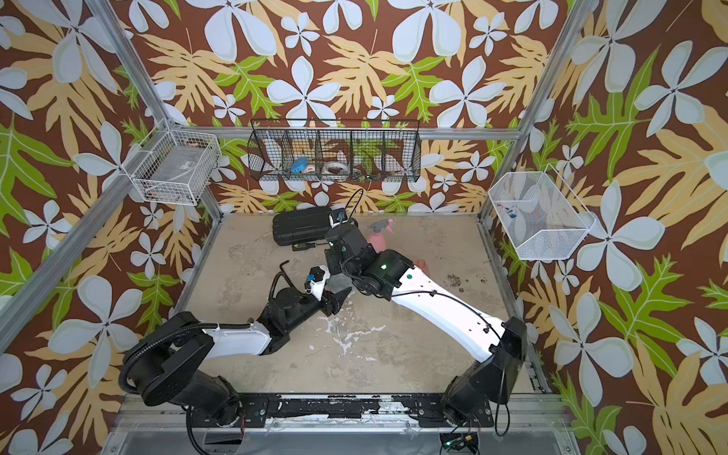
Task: Attach spray nozzles to spray bottles
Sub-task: Screw the spray nozzle on the spray bottle.
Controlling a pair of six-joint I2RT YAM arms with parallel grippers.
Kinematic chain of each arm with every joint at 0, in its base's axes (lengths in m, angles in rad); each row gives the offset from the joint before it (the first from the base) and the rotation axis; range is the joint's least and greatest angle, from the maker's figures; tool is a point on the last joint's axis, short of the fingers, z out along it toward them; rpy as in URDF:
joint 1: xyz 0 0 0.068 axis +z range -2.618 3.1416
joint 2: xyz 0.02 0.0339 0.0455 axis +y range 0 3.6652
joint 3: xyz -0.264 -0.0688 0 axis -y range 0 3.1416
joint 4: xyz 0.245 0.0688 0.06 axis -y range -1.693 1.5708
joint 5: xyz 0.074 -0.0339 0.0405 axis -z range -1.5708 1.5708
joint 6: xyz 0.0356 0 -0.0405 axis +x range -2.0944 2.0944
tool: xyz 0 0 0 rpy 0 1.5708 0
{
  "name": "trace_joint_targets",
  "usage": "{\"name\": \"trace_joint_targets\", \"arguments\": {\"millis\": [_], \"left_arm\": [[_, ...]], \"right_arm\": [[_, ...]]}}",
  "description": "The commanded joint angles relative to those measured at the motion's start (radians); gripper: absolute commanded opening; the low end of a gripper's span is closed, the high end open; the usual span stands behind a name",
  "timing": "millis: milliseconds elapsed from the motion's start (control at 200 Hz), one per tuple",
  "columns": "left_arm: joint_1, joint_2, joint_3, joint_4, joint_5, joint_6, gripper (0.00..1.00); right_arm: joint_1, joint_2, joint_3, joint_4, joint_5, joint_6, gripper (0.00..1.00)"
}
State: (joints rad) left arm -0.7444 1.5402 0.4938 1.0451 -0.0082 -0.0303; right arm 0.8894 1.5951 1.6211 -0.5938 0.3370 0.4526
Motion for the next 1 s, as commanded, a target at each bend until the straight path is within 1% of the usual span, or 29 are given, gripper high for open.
{"name": "trace_joint_targets", "arguments": {"millis": [0, 150, 380, 465, 581, 746, 831, 876, 991], "left_arm": [[-0.021, 0.009, 0.007, 0.552, -0.081, 0.081, 0.5], [-0.026, 0.038, -0.028, 0.624, -0.086, 0.071, 0.5], [-0.026, 0.063, -0.048, 0.64, -0.056, 0.048, 0.5], [-0.026, 0.074, -0.043, 0.64, -0.053, 0.037, 0.5], [-0.026, 0.082, -0.037, 0.638, -0.042, 0.027, 0.5], [-0.026, 0.096, -0.042, 0.641, -0.035, 0.024, 0.5], [-0.025, 0.107, -0.049, 0.65, -0.034, 0.017, 0.5], [-0.026, 0.112, -0.05, 0.649, -0.032, 0.013, 0.5], [-0.026, 0.132, -0.049, 0.651, -0.029, 0.002, 0.5]], "right_arm": [[0.011, 0.044, 0.003, -0.234, -0.115, 0.161, 0.0], [0.012, 0.07, 0.049, -0.292, -0.065, 0.198, 0.0], [0.011, 0.052, 0.094, -0.305, -0.033, 0.185, 0.0], [0.011, 0.053, 0.107, -0.308, -0.036, 0.182, 0.04], [0.011, 0.051, 0.115, -0.313, -0.038, 0.175, 0.12], [0.011, 0.05, 0.149, -0.329, -0.027, 0.153, 0.16], [0.011, 0.05, 0.169, -0.338, -0.026, 0.143, 0.19], [0.011, 0.049, 0.178, -0.341, -0.026, 0.137, 0.24], [0.011, 0.045, 0.18, -0.333, -0.027, 0.118, 0.28]]}}
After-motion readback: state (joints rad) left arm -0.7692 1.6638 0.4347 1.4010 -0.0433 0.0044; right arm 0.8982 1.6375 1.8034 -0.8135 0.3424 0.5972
